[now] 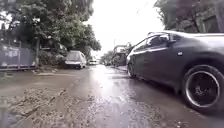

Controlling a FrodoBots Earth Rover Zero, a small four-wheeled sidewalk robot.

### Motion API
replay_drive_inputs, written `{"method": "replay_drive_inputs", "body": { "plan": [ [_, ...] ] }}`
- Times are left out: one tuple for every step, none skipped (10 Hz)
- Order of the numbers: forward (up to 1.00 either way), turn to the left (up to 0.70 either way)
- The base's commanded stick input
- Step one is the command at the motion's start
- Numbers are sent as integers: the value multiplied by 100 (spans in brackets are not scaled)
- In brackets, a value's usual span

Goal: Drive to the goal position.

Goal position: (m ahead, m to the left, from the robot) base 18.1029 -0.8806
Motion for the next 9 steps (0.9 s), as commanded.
{"method": "replay_drive_inputs", "body": {
  "plan": [
    [100,0],
    [100,0],
    [100,0],
    [100,0],
    [100,21],
    [100,3],
    [100,0],
    [100,0],
    [100,0]
  ]
}}
